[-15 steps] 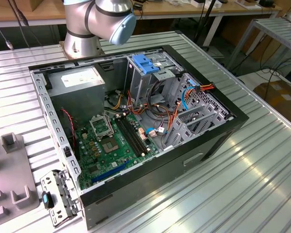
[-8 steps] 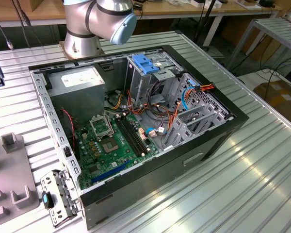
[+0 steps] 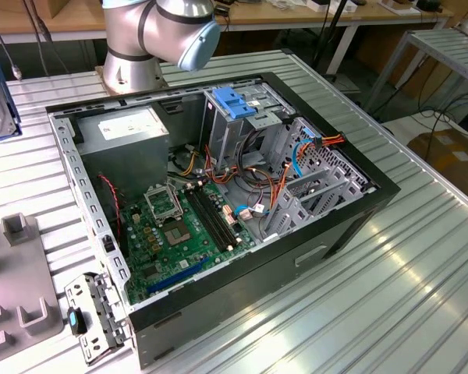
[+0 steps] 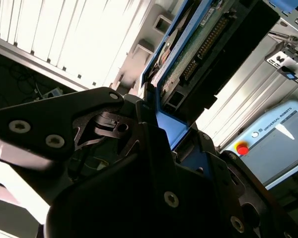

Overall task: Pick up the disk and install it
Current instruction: 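Pick up the disk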

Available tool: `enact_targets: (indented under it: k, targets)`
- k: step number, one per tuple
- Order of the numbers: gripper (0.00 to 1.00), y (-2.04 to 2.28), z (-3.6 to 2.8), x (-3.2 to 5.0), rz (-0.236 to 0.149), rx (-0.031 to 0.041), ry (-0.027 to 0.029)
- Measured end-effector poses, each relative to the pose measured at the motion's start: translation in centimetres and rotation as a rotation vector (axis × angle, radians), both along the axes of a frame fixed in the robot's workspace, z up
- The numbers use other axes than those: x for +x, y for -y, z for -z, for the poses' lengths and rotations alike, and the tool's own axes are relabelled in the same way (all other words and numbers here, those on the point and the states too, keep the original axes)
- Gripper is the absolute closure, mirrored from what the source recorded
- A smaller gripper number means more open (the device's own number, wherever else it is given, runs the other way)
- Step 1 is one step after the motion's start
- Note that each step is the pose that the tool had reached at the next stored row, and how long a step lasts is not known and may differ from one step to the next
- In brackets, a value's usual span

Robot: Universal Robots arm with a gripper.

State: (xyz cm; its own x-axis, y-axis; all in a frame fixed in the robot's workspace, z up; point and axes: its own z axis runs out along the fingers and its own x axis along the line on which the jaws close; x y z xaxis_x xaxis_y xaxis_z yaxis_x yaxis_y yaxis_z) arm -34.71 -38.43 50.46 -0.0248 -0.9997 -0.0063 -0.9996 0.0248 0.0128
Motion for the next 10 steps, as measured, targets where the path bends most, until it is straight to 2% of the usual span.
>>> enact_targets:
  k: [5, 10]
  targets:
    - [0.63, 0.00, 0.01, 0.93, 0.000, 0.0000, 0.0000]
    - [0.63, 0.00, 0.03, 2.27, 0.000, -0.0001, -0.0001]
